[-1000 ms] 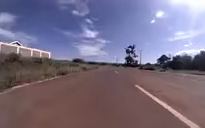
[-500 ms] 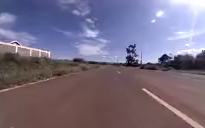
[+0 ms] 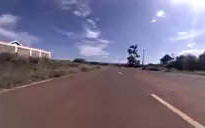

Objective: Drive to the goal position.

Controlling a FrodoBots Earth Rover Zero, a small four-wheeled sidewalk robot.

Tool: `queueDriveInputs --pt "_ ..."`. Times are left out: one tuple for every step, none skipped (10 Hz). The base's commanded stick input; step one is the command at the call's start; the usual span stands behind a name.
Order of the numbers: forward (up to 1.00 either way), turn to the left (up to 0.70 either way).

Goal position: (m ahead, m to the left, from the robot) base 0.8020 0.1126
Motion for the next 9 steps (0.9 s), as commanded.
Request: queueDriveInputs --pt "1.0 0.0" --pt "1.0 0.0" --pt "1.0 0.0" --pt "1.0 0.0" --pt "1.0 0.0" --pt "1.0 0.0" --pt "1.0 0.0" --pt "1.0 0.0" --pt "1.0 0.0"
